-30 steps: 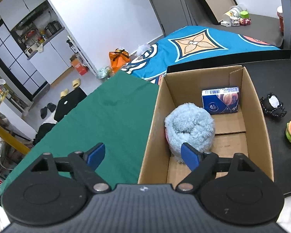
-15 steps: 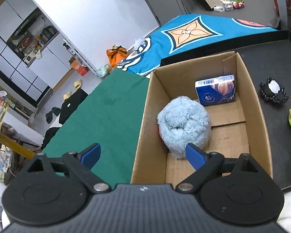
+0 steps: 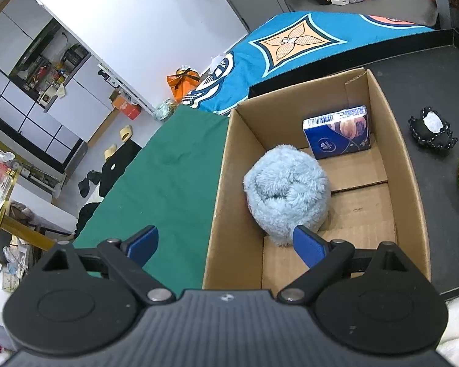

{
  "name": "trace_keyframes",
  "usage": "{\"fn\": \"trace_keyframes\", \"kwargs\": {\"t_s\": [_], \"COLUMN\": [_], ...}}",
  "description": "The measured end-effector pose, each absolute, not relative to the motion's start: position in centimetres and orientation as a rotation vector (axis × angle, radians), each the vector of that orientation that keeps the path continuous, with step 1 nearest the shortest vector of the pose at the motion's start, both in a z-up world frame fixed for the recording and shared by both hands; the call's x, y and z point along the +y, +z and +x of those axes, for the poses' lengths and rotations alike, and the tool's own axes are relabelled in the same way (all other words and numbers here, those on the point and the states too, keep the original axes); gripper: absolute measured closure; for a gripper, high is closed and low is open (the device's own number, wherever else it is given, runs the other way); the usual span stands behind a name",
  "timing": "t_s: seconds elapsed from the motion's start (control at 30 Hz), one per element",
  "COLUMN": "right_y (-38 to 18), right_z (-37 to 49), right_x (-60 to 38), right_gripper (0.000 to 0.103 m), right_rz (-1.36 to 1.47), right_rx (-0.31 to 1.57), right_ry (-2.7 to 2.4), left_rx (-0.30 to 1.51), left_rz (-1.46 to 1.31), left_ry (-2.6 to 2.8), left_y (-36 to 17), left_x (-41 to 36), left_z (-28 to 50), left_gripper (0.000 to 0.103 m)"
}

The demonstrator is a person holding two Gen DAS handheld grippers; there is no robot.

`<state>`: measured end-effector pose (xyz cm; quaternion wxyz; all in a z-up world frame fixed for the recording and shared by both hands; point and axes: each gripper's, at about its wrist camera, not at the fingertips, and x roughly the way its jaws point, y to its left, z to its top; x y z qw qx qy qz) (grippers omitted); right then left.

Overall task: Organize soft objects
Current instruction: 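Lower the right gripper onto the clear plastic bag and close, then carry the clear plastic bag with the right gripper into the box and release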

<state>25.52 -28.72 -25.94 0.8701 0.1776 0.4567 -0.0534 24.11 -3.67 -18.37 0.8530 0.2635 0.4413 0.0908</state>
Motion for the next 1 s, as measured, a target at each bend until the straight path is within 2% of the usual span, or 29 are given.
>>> {"fn": "trace_keyframes", "kwargs": {"t_s": [0.33, 0.4, 0.53, 0.67, 0.73, 1.0], "right_y": [-24.2, -24.0, -23.4, -22.6, -22.1, -20.4], "right_z": [25.0, 24.9, 24.6, 24.2, 24.0, 23.5], "right_x": [-27.7, -27.6, -27.5, -27.1, -27.0, -26.1], "right_gripper": [0.068, 0.07, 0.082, 0.088, 0.096, 0.097], "right_rz": [0.297, 0.289, 0.279, 0.267, 0.256, 0.237], "right_rx": [0.915, 0.906, 0.882, 0.846, 0.825, 0.769], "right_ry": [-0.098, -0.095, -0.09, -0.081, -0.082, -0.052], "left_rx": [0.923, 0.923, 0.918, 0.91, 0.905, 0.896], "left_rz": [0.5, 0.488, 0.467, 0.454, 0.446, 0.403], "left_ry": [0.179, 0.177, 0.17, 0.164, 0.161, 0.155], "left_y": [-17.9, -17.8, -17.6, -17.5, -17.4, -17.2], "left_x": [-2.9, -2.7, -2.3, -2.0, -1.9, -1.1], "left_z": [23.8, 23.8, 23.6, 23.5, 23.3, 23.1], "left_gripper": [0.009, 0.009, 0.009, 0.009, 0.009, 0.009]}}
